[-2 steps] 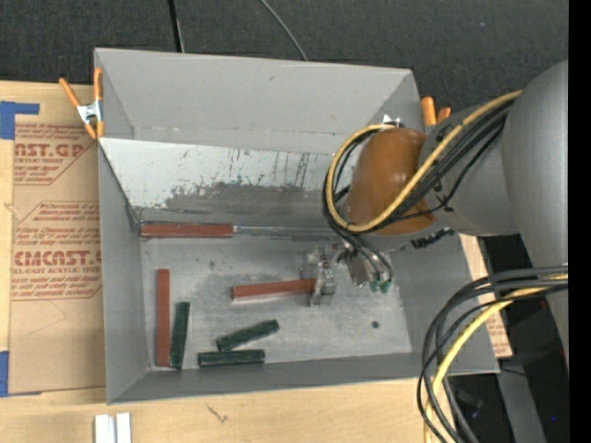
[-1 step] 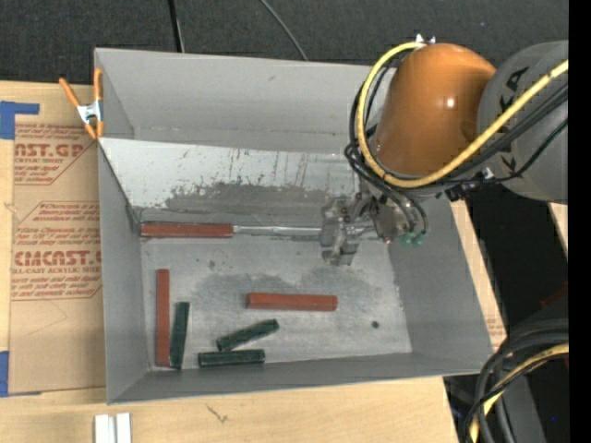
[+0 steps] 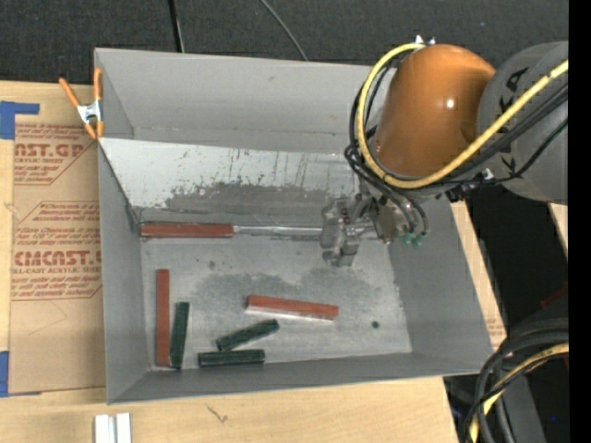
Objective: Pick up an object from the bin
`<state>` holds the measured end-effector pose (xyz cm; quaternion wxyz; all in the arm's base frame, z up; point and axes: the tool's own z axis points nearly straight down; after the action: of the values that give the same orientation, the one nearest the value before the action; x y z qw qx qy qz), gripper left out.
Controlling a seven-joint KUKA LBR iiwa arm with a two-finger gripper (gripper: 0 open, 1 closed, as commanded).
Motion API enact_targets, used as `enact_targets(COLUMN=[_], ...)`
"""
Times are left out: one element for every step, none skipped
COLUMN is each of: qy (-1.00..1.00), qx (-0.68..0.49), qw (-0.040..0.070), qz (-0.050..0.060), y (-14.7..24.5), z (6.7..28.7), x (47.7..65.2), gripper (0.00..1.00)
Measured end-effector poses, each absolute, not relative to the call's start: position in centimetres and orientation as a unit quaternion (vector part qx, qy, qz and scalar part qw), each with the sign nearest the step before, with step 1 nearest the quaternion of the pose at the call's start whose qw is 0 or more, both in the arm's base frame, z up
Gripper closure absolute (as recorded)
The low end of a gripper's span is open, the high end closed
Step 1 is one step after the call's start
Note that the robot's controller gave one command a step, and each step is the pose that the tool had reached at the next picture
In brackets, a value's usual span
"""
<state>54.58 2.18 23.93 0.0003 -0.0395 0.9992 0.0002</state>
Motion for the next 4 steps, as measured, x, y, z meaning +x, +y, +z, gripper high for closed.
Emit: enact_targets(qy=[0.998,0.998,1.000,1.000], qx=[-0.057,-0.056,0.012,0.012], qw=[-0.003,0.000,0.000,0.000], qz=[0.001,0.000,0.001,0.001], y=[7.0,6.9,7.0,7.0], z=[13.4,13.7,7.5,7.5], x=[52.8,53.0,50.7,50.7], gripper=[0.00,0.00,1.00,1.00])
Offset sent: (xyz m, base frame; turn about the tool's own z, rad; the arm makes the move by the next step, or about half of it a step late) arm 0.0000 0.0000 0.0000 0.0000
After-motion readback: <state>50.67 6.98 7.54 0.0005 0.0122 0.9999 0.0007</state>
